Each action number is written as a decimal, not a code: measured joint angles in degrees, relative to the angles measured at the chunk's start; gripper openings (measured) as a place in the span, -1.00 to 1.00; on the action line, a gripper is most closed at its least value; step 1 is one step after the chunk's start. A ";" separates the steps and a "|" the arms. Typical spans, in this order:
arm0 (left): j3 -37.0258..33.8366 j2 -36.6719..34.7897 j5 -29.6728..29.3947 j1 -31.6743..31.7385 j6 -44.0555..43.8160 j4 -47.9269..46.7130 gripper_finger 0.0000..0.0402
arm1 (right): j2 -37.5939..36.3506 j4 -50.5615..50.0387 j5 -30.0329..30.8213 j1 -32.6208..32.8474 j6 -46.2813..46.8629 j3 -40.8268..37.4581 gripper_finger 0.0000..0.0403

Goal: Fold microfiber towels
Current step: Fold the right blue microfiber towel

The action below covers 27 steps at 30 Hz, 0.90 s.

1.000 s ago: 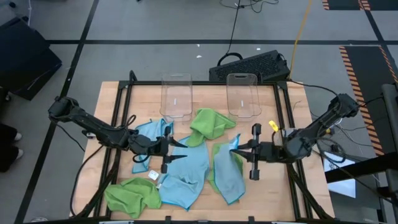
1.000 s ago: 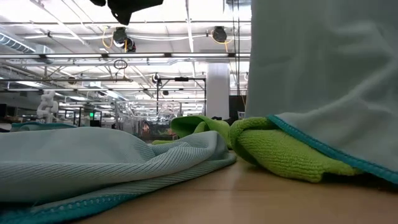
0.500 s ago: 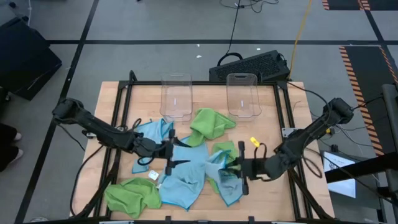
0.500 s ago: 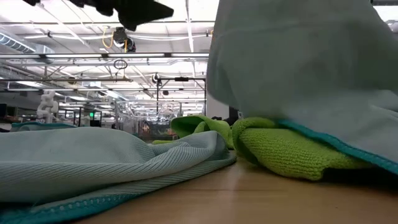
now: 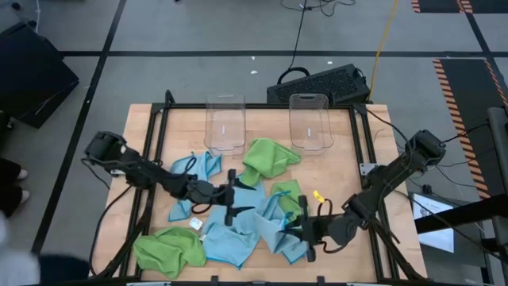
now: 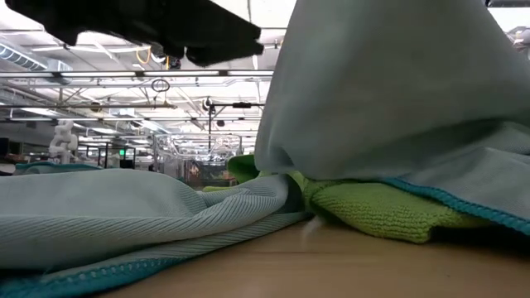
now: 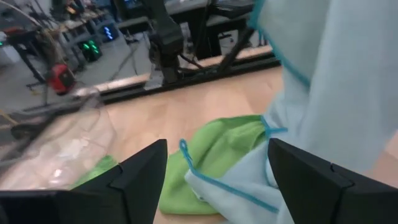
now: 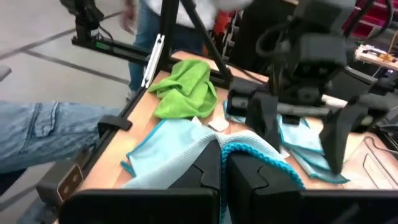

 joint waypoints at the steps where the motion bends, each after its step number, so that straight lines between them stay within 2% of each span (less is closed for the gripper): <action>1: 0.00 0.39 1.33 0.26 -0.67 0.07 0.41 | -0.02 0.60 -0.02 -0.20 -0.05 0.00 -1.00; 5: 0.00 1.77 6.30 0.92 -3.48 0.18 0.41 | -0.02 2.30 0.09 -0.85 -0.59 0.00 -1.00; 8: -0.02 2.61 7.88 0.99 -4.95 0.04 0.41 | -0.02 3.36 0.22 -1.13 -1.33 0.00 -0.99; 11: -0.03 4.45 8.64 0.99 -6.27 3.41 0.41 | -0.02 4.45 0.24 -1.18 -2.27 0.00 -0.98; 14: 1.13 7.96 8.79 0.97 -7.37 10.73 0.41 | -0.02 7.19 0.66 -1.19 -5.09 0.00 -0.97; 19: 6.85 13.48 13.53 0.23 -7.22 12.60 0.41 | -0.02 10.83 5.26 -1.14 -8.49 0.02 -0.97; 24: 13.47 16.67 17.63 -2.05 -7.05 7.75 0.41 | -0.05 10.01 10.54 -0.54 -9.92 0.00 -0.96; 27: 17.05 17.33 17.89 -3.75 -6.89 3.35 0.41 | -0.17 9.62 16.89 1.09 -12.33 0.00 -0.96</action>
